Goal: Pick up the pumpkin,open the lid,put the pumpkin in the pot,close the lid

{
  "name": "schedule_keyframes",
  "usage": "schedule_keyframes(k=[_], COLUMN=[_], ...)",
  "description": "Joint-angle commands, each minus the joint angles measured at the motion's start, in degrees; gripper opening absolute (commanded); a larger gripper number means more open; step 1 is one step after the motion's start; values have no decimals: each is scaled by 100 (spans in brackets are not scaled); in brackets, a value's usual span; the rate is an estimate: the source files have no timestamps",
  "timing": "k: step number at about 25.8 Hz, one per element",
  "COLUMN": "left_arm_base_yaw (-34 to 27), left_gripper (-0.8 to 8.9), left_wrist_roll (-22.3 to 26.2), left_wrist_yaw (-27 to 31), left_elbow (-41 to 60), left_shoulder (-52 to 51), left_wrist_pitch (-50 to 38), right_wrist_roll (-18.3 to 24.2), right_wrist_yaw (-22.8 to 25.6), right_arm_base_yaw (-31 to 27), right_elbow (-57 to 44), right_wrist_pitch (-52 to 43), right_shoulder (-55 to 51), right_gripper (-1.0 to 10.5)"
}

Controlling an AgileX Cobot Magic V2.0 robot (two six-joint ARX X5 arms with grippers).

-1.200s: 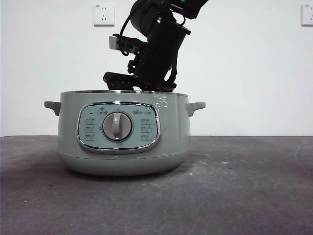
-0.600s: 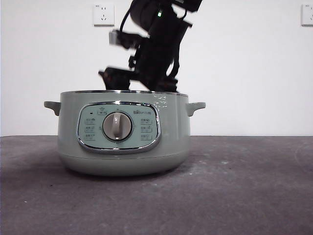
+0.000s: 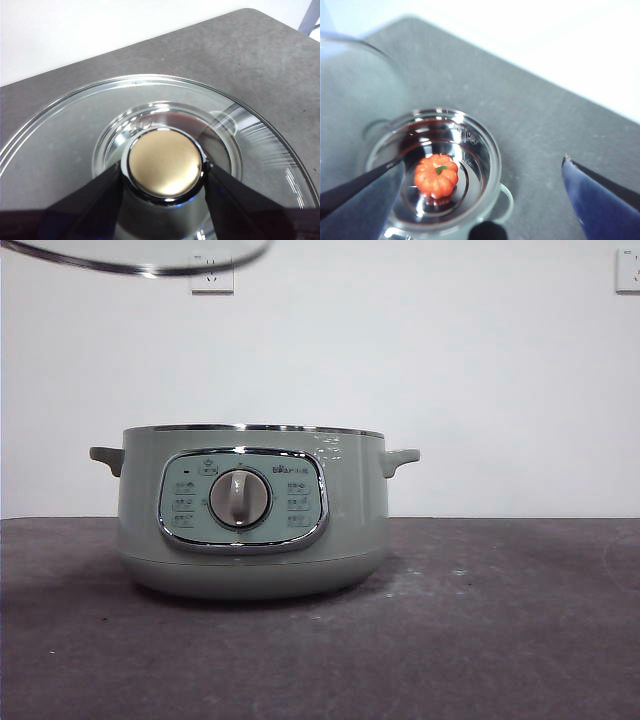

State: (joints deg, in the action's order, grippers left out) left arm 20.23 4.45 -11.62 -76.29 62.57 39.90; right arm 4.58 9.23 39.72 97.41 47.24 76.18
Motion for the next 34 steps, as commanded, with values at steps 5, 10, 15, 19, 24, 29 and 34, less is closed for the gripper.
schedule_keyframes(k=[5,10,15,19,24,29,34], left_arm_base_yaw=[299,435,549,557,557,560,557], left_gripper=[-9,-8,-9,-9,-9,-9,-9], left_wrist_roll=[181,184,203,201,208,203,203], left_wrist_yaw=[-61,-66,-46,-42,-42,-42,-31], left_elbow=[-107,-107,-107,-107,-107,-107,-107], left_shoulder=[942,1508,1963,2236,2494,2662,2719], left_wrist_pitch=[-984,-1394,-1797,-1926,-2035,-2098,-2079], right_wrist_roll=[-216,-216,-216,-216,-216,-214,-214], right_wrist_yaw=[13,15,15,15,15,15,15], right_arm_base_yaw=[0,0,0,0,0,0,0], right_elbow=[-22,-22,-22,-22,-22,-22,-22], right_wrist_pitch=[487,688,789,868,870,874,872], right_shoulder=[-793,-1058,-1161,-1167,-1165,-1167,-1167], right_gripper=[689,689,689,689,689,689,689])
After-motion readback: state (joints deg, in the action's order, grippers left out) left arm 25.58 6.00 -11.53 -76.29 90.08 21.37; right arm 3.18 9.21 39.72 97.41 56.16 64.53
